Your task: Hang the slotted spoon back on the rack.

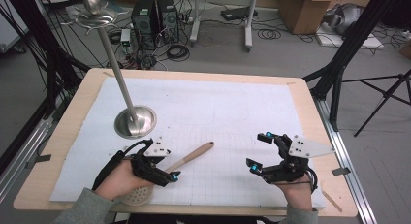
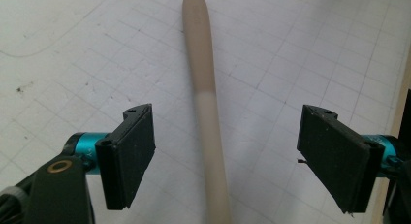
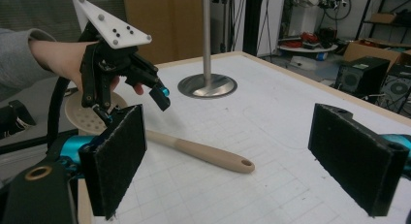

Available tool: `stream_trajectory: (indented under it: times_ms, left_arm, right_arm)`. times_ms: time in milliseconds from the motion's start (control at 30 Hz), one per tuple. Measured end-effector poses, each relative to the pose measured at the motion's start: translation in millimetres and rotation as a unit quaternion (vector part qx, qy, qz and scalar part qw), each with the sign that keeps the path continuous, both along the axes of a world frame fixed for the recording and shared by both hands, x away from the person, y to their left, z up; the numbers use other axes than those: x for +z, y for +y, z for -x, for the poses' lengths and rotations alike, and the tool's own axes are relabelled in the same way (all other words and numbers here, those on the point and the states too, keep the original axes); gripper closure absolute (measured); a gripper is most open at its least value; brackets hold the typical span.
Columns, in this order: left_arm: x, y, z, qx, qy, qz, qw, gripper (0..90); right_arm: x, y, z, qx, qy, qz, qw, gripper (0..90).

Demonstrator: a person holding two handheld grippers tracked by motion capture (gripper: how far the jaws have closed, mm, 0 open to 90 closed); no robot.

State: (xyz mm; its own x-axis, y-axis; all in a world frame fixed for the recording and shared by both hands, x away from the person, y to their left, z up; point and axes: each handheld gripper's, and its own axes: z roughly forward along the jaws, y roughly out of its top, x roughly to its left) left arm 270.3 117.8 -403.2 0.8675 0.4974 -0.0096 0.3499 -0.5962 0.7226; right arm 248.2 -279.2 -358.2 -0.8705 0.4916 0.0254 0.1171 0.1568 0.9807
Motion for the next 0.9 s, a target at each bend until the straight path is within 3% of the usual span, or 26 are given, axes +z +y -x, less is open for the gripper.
stream_trajectory:
  times_ms: [167,633,900]
  left_arm:
    - [-3.8,-2.3,-1.0,-0.005,0.005,-0.019,0.9998,22.8]
    - [-13.3,-4.8,-4.6,0.000,0.017,-0.042,0.9990,25.5]
    - [-16.2,-3.4,-2.9,0.010,0.034,-0.068,0.9971,33.9]
  right_arm:
    - [0.1,-1.4,-1.1,-0.002,0.001,-0.002,1.0000,12.8]
    - [0.3,-1.8,-1.8,-0.002,-0.003,-0.002,1.0000,12.8]
    - [0.2,-0.5,-2.0,0.000,-0.003,-0.001,1.0000,12.8]
